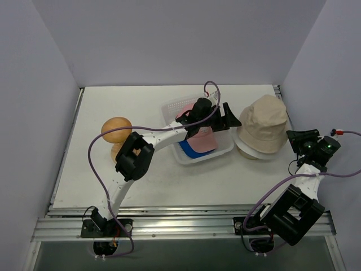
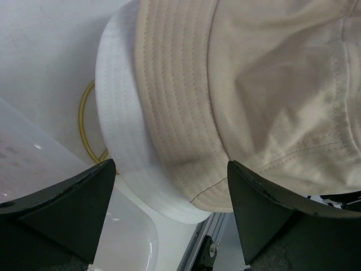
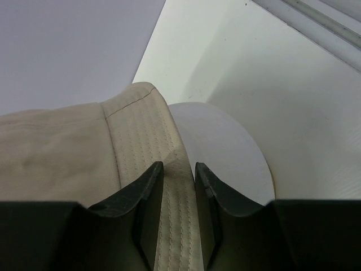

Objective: Stack the hats

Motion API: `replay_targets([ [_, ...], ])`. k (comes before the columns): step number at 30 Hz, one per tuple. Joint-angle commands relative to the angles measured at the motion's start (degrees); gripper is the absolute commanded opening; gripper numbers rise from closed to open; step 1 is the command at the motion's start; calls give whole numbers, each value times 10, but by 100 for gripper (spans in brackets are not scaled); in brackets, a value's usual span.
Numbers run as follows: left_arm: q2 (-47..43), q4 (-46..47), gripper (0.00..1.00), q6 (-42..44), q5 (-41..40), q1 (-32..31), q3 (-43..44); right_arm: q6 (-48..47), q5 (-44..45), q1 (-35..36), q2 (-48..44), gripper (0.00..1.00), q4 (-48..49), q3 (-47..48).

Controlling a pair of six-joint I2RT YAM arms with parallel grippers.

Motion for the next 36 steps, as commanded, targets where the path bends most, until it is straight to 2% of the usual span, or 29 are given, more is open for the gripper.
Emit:
replay_targets([
  [1, 2, 55, 89, -13, 9, -2, 29, 14, -8, -4, 1, 25, 45, -10],
  [14, 21, 65, 85, -27, 12, 0, 50, 15, -13, -3, 15, 0, 68, -20],
  [36, 47, 71, 84, -31, 17, -9, 88, -22, -16, -3, 41, 0, 82, -60],
])
